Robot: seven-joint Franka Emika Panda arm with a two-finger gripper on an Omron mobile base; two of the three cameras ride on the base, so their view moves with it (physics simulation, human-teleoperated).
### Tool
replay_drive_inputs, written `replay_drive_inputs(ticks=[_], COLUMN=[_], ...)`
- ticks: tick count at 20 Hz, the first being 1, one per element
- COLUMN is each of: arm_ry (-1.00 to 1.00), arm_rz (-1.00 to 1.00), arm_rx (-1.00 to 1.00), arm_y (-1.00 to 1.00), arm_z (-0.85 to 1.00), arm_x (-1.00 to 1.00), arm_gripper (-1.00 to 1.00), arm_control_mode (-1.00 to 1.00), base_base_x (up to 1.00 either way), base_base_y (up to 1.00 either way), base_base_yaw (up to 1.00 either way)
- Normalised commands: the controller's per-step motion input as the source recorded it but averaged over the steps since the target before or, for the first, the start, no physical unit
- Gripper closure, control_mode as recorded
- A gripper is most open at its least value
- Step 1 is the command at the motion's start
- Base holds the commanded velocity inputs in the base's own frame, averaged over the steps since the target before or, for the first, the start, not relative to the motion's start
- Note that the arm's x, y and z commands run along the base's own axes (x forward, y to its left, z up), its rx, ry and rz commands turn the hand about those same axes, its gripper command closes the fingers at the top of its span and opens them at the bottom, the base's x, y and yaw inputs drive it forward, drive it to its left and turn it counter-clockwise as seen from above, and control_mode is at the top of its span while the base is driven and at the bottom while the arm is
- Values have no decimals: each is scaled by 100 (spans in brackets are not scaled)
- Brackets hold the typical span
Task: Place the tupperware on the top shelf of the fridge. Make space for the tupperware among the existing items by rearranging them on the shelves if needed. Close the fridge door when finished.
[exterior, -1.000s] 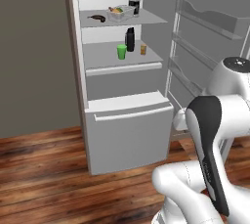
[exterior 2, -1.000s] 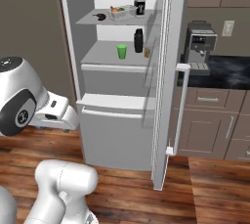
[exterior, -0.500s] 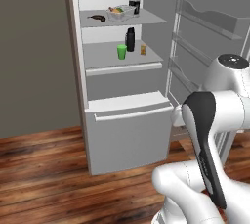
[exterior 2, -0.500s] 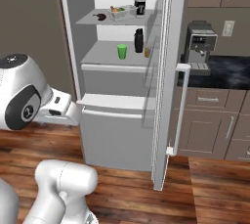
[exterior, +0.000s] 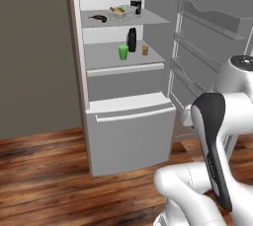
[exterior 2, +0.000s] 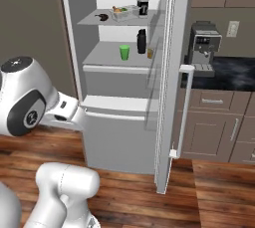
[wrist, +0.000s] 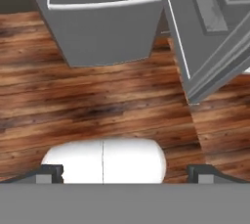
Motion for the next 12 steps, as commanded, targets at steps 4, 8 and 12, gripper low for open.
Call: replay_drive_inputs(ticks=[4,8,12], arm_ry=[-12,-19,-18], arm_rz=[-17,-12,-10], arm_rx=[0,3,4], arm_y=[-66,-83,-86], arm_z=[-2,-10,-11], arm_x=[-4,2,4], arm_gripper=[-100,-100,-100], arm_control_mode=[-100,-100,-100], base_base_x=[0,0,0], base_base_y=[0,0,0], base_base_yaw=[0,0,0])
